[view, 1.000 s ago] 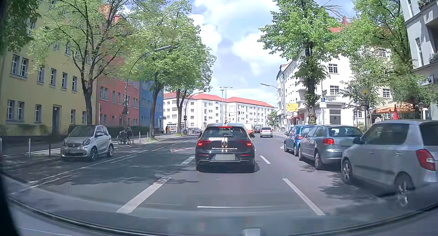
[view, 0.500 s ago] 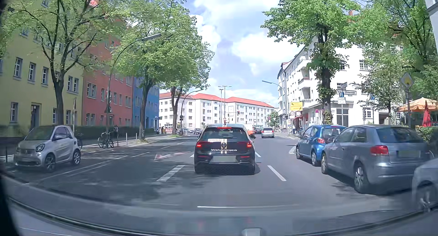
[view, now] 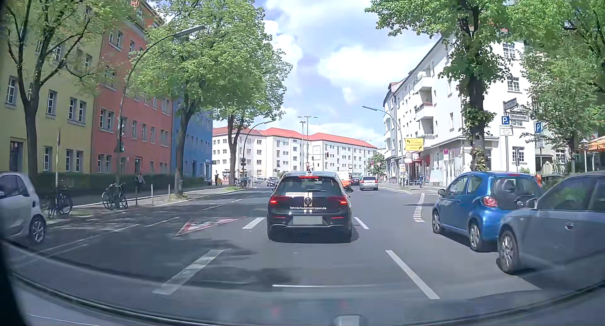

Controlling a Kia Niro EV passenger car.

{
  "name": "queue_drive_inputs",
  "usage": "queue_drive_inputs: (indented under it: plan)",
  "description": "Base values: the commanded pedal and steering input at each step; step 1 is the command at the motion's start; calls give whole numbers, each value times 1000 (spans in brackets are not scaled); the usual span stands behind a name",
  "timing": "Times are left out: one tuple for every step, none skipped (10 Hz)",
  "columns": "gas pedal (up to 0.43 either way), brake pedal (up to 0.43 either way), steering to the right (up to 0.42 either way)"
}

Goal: Follow the waypoints while adhering to traffic rules and regulations

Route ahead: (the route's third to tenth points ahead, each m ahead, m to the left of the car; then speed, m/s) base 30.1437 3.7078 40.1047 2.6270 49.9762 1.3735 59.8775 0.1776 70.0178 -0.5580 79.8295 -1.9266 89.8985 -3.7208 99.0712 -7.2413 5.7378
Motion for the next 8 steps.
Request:
queue_drive_inputs:
  plan:
    - [0,18,14]
    - [0,18,15]
    - [0,18,15]
    - [0,18,17]
    - [0,18,19]
    - [0,18,20]
    - [0,18,20]
    - [0,18,20]
